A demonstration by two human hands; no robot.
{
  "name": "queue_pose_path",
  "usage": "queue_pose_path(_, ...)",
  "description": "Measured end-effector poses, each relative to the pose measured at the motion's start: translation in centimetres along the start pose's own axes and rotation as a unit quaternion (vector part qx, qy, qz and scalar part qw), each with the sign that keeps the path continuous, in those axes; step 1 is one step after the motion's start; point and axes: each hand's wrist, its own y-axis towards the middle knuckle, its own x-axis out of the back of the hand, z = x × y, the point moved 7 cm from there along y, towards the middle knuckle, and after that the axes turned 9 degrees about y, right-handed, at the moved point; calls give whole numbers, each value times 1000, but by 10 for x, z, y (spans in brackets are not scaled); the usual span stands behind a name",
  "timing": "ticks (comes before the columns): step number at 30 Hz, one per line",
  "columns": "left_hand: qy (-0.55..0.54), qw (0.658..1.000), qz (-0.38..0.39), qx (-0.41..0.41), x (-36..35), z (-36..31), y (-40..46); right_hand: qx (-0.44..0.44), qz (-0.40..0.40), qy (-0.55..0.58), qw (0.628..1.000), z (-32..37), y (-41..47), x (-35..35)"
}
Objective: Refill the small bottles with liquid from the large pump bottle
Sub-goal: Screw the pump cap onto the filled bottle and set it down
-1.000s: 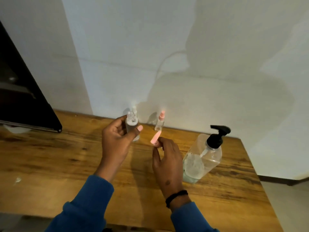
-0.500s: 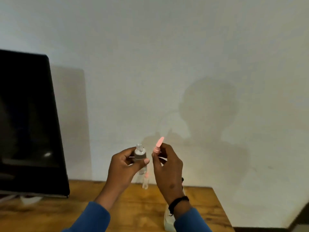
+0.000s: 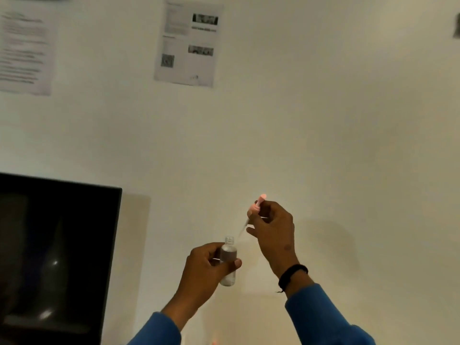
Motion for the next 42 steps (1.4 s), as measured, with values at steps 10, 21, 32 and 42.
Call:
queue_pose_path(10,56,997,5,-52,-10,-40,14,-47,-9,116,992,50,25,19)
queue_pose_path(21,59,995,10,-74,-24,-68,22,3,9,75,997,70,31,28)
queue_pose_path(32,63,994,4,-92,-24,-84,25,32,27,0,999,81,36,29)
queue_pose_path(42,58,994,1,-94,-23,-86,28,39,46,-47,997,67,26,27)
